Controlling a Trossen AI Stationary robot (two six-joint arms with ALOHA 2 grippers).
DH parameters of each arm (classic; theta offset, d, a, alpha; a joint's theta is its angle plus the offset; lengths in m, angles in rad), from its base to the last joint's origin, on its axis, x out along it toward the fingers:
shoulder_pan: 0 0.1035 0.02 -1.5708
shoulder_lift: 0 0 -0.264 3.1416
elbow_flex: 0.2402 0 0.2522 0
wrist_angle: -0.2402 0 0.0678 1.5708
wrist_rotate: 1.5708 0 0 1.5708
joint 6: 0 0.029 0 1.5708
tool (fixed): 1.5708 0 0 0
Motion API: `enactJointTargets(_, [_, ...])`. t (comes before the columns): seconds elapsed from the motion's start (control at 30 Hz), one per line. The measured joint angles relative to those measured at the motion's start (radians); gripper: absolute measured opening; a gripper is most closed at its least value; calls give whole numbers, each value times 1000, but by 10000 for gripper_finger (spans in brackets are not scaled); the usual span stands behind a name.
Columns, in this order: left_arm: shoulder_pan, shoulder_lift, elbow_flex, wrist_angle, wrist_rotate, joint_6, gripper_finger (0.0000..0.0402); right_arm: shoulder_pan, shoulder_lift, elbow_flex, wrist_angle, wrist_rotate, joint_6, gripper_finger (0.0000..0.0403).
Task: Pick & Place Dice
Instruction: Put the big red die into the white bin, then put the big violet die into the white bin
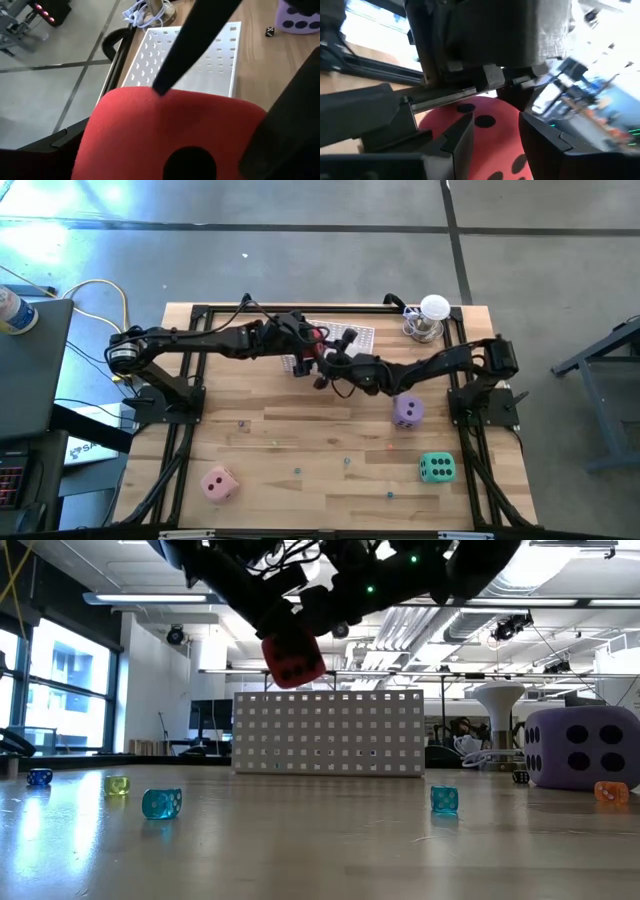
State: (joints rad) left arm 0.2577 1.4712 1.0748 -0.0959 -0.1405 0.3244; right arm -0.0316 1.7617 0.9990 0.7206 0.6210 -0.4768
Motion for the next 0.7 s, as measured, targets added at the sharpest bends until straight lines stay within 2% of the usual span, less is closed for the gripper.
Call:
enactJointTargets(0.1, [0,3,-2,6,4,8,400,-44,-2,3,-94,-75,119,148])
enactJointTargets(0.2, [1,4,-2,9,1,22,399,-83,-5,4,-169,-99,213,148])
enactJointTargets(0.37, [5,17,-2,19,-5,18,399,-113,-2,1,-239,-99,276,148])
enactJointTargets(0.53, [-2,30,2,40,35,20,399,-133,8,-5,-317,-93,300,148])
enactJointTargets(0.7, [-8,32,2,63,29,19,399,-133,11,-3,-331,-27,298,148])
